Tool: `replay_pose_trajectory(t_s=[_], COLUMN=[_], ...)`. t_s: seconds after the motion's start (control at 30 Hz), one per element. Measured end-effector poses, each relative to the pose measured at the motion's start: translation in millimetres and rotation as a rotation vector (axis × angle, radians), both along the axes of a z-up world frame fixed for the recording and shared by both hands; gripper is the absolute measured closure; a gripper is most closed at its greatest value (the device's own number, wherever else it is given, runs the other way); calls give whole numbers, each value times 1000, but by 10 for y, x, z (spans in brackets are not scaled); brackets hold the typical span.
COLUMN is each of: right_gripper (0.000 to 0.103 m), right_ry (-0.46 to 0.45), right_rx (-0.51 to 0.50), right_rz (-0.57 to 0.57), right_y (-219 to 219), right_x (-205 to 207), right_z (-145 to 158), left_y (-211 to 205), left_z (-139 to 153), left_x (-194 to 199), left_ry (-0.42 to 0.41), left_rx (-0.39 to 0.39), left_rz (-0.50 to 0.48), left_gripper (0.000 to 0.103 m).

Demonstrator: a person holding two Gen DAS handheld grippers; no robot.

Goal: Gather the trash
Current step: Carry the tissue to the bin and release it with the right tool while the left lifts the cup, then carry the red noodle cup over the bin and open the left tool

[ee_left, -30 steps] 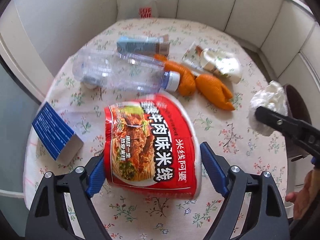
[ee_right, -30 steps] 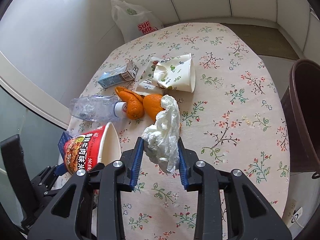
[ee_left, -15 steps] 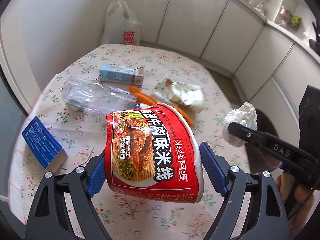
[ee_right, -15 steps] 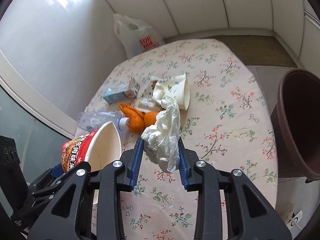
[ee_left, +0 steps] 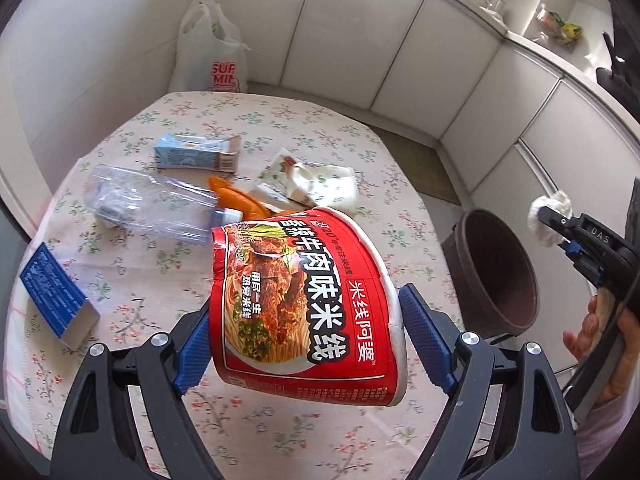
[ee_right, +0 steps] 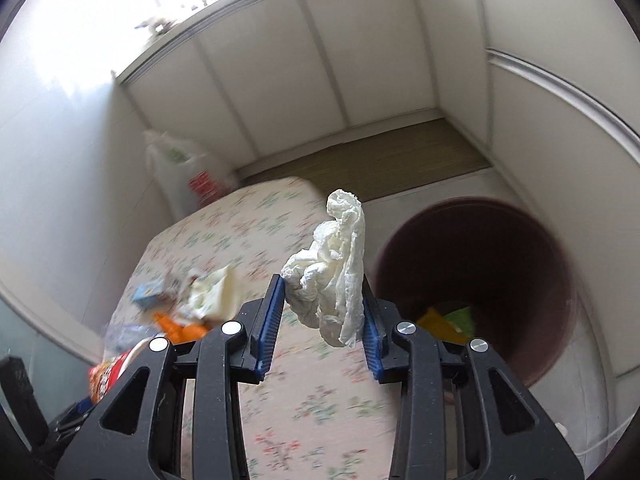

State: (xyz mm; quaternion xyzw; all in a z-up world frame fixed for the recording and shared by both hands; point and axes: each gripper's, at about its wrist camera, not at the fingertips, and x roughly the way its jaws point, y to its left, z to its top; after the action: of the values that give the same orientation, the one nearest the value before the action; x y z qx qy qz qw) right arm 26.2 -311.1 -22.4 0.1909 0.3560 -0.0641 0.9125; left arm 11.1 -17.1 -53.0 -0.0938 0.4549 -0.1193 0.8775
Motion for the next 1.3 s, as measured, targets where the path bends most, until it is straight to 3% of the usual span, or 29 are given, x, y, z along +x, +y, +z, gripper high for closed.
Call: replay_pose_trajectory(t_s=[0.03,0.07,0.2,0.23,0.47,0.6,0.83,0.97,1.3], right_gripper=[64,55,10,9,7,7,7,7,7], right_ry=[-4,-6,-24,-35,-102,-156,-205,-240,-239], right_rx=[-8,-19,40,63,234,352,436,467,508], right_rz=[-35,-82,-205,-235,-509,-603,-638,-674,-693], right_y=[-108,-235,-627,-707,-1354,-1586,-1783,-1840,-1968], right_x=[-35,-68,-222,-269,-676,-911,-1072,-1209,-1206], right_z=[20,47,94,98,47,-25,-83,-49,-124], left_y=[-46,-114,-428,-517,-1294,-1836,-2736,-3054,-3436], left_z=[9,25,148,183,453,523,466,347,-143], left_x=[10,28,59,70,197,294,379,375,549], left_ry=[4,8,-14,-22,-56,-54,-37,-27,88], left_rx=[-6,-13,-5,-2,-16,-37,-37,-25,-21], left_rz=[-6,-16,-68,-83,-199,-271,-390,-436,-452], left_gripper=[21,21,21,21,20,20,20,20,20])
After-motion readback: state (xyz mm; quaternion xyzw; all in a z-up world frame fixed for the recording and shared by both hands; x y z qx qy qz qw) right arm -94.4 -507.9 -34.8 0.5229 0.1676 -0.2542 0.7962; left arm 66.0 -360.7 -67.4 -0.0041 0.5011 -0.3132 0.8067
